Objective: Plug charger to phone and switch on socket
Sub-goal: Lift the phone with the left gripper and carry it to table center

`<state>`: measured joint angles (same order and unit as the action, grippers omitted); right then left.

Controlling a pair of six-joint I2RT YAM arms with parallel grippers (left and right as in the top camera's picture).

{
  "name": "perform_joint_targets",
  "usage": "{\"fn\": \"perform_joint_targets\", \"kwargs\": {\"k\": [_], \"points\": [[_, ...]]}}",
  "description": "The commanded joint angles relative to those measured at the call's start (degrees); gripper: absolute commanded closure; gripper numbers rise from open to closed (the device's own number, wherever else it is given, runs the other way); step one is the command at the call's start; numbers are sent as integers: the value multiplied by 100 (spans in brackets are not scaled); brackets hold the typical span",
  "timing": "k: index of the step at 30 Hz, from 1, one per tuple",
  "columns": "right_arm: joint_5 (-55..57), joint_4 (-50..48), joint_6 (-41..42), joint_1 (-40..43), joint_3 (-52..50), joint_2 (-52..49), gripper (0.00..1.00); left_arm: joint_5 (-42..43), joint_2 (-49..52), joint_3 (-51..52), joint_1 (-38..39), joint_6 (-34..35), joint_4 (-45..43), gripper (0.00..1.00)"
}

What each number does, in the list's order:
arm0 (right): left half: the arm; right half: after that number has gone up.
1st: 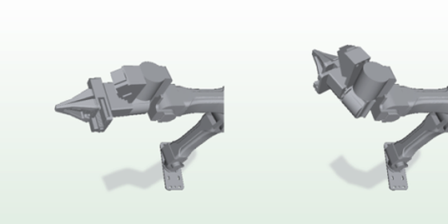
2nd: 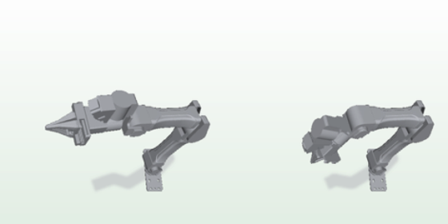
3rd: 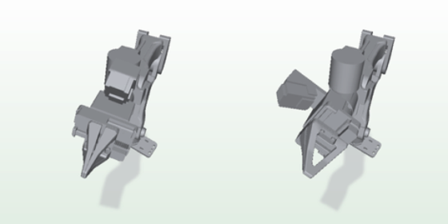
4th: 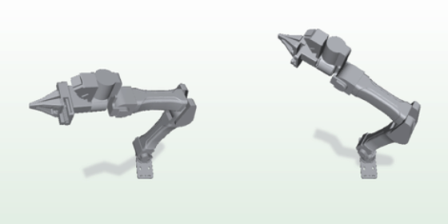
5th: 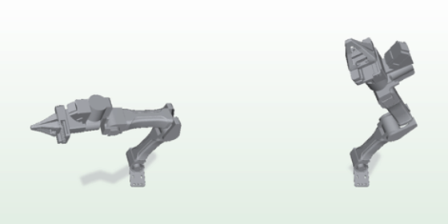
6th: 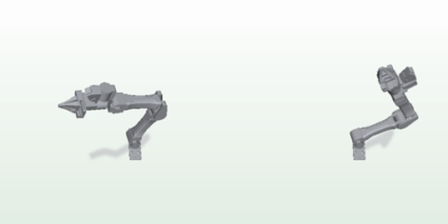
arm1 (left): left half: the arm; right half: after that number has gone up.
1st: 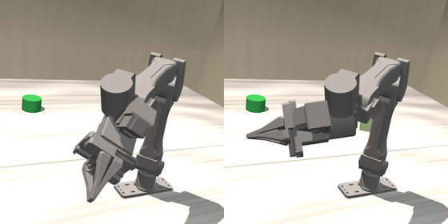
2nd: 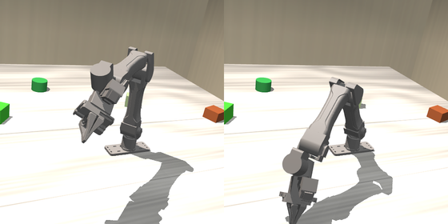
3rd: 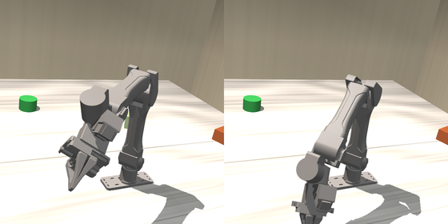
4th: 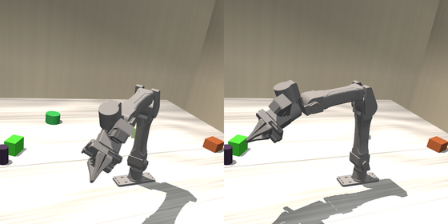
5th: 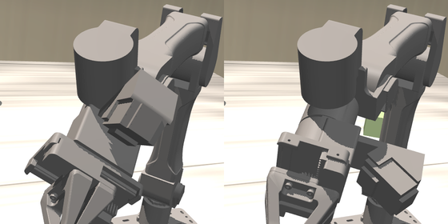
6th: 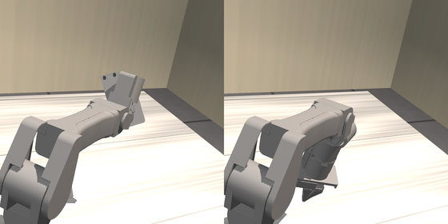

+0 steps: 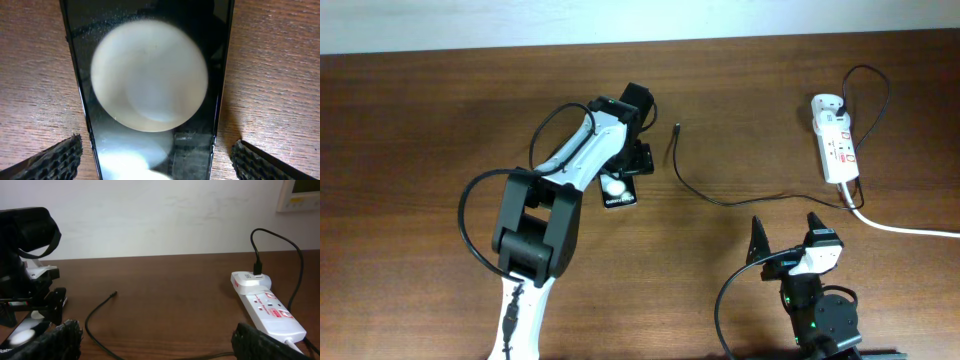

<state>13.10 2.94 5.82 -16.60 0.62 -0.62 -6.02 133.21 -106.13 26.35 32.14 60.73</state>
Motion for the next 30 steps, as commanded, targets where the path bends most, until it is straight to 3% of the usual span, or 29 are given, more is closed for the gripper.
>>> {"fn": "perform_joint_targets", "kwargs": {"k": [1,8,11,16,27,30], "points": [[109,31,-7,-17,-31,42,1,-107,645,109,13,81,81,1],[109,31,-4,-17,-31,42,1,-11,695,221,-149,168,146,1],[109,31,-4,-17,-31,42,1,409,695,645,-317,166,-227,0],[109,31,-4,-17,-31,42,1,415,695,855,-321,164,-562,1],[109,31,-4,-17,-31,42,1,413,695,1054,-328,168,-693,16],[109,31,-4,-17,-31,42,1,413,695,1054,-328,168,-719,28]]}}
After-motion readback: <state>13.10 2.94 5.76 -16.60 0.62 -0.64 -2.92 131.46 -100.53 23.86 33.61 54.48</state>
